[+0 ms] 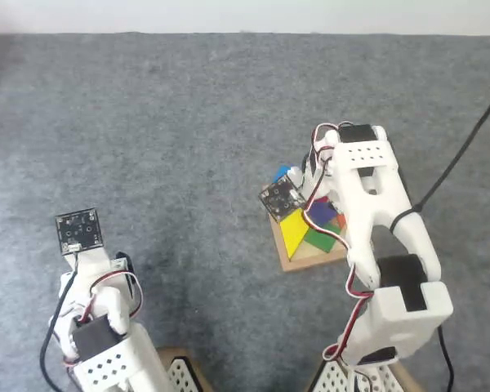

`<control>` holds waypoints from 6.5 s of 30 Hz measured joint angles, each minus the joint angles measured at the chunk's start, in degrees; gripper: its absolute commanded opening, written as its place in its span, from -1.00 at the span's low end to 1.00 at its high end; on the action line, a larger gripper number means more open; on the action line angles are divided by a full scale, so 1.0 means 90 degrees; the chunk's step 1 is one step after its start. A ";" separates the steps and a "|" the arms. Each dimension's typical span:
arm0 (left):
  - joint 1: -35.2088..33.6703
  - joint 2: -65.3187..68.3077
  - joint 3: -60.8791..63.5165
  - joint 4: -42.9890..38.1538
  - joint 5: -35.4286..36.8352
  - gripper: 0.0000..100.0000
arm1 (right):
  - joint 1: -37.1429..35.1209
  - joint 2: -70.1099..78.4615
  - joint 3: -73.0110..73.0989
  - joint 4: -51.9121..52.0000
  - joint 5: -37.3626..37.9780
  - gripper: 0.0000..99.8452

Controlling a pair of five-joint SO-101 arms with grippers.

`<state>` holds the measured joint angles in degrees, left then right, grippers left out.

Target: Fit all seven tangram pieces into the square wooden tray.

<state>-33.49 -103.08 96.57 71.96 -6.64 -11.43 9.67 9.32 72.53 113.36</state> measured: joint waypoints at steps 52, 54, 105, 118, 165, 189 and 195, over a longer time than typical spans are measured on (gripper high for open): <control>0.0000 0.0000 0.0000 0.0000 0.0000 -0.67 | -0.0742 -0.0567 0.1563 -0.1162 -1.6889 -0.73; 0.0000 0.0000 0.0000 0.0000 0.0000 -0.67 | -0.0713 -0.0645 0.1690 -0.1162 -1.6567 -0.73; 0.0000 0.0000 0.0000 0.0000 0.0000 -0.67 | 0.0537 -0.0654 0.1455 0.0811 -0.6398 -0.73; 0.0000 0.0000 0.0000 0.0000 0.0000 -0.67 | 0.0654 -0.0654 0.1250 0.0879 -0.6681 -0.73; 0.0000 0.0000 0.0000 0.0000 0.0000 -0.67 | 0.0420 -0.1768 0.3057 -0.0147 -0.8098 -0.73; 0.0000 0.0000 0.0000 0.0000 0.0000 -0.67 | 0.0869 -0.1817 0.1729 0.0576 -0.8313 -0.73; 0.0000 0.0000 0.0000 0.0000 0.0000 -0.67 | -0.0234 -0.1817 0.1661 0.0449 -0.9719 -0.73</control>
<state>-33.49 -103.08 96.57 71.96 -6.64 -13.54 -6.68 24.26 76.57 25.89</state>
